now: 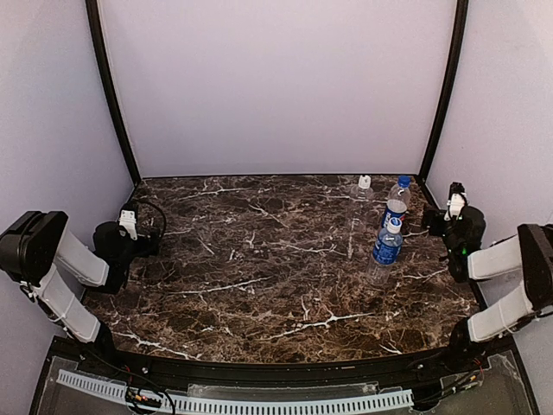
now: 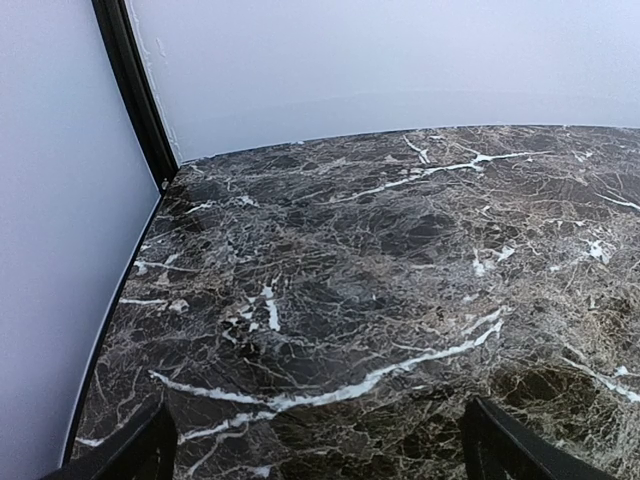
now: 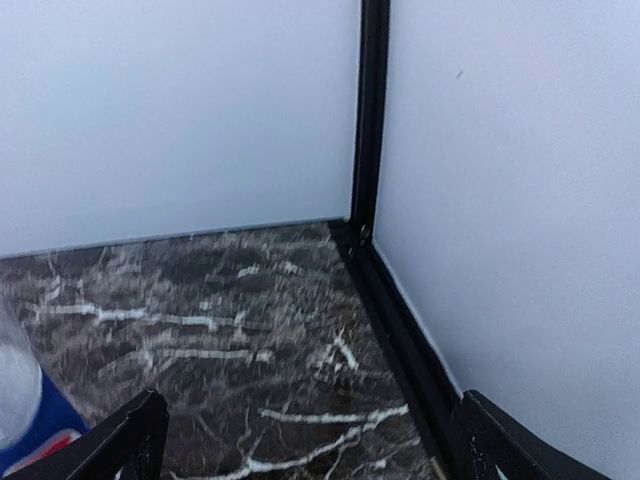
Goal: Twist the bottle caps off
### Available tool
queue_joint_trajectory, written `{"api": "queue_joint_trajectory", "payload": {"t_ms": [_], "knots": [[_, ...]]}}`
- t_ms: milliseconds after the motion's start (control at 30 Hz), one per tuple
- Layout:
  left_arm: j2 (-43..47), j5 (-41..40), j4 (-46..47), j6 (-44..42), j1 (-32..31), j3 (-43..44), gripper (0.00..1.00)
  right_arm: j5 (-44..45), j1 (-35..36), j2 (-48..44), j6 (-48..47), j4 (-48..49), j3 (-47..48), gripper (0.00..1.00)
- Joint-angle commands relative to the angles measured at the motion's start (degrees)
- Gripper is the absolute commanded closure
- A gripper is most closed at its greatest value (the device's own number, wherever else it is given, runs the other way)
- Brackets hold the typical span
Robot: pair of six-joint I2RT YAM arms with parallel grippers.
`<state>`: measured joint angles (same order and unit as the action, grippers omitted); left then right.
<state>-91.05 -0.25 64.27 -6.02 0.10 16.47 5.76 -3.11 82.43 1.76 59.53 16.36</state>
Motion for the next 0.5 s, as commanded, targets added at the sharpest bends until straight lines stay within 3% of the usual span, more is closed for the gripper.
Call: {"api": "queue_joint_trajectory", "payload": {"t_ms": [0,167,200,233,300,467], "knots": [[0.8,0.0,1.0,-0.3,-0.3,0.4,0.00,9.0,-0.5,-14.7,4.8,-18.5,8.1,0.01],[1.7,-0.2,-0.3,-0.1,-0.3,1.6,0.00,-2.6,-0.8,-25.2,7.9,-37.0,17.0,0.01],[4.1,-1.1,-8.0,0.4,-0.3,3.3,0.00,-7.0,-0.9,-27.4,8.2,-40.8,18.6,0.02],[5.2,-3.9,-15.4,1.5,-0.3,10.3,0.00,-10.5,-0.8,-29.0,8.5,-43.6,20.0,0.01],[6.5,-6.6,-40.2,0.8,-0.3,23.0,0.00,-16.0,-0.9,-31.2,10.2,-50.4,23.5,0.02],[7.9,1.2,-68.4,-7.1,-0.3,43.8,0.00,-32.0,-0.3,-32.8,11.4,-69.2,36.9,0.18]]}}
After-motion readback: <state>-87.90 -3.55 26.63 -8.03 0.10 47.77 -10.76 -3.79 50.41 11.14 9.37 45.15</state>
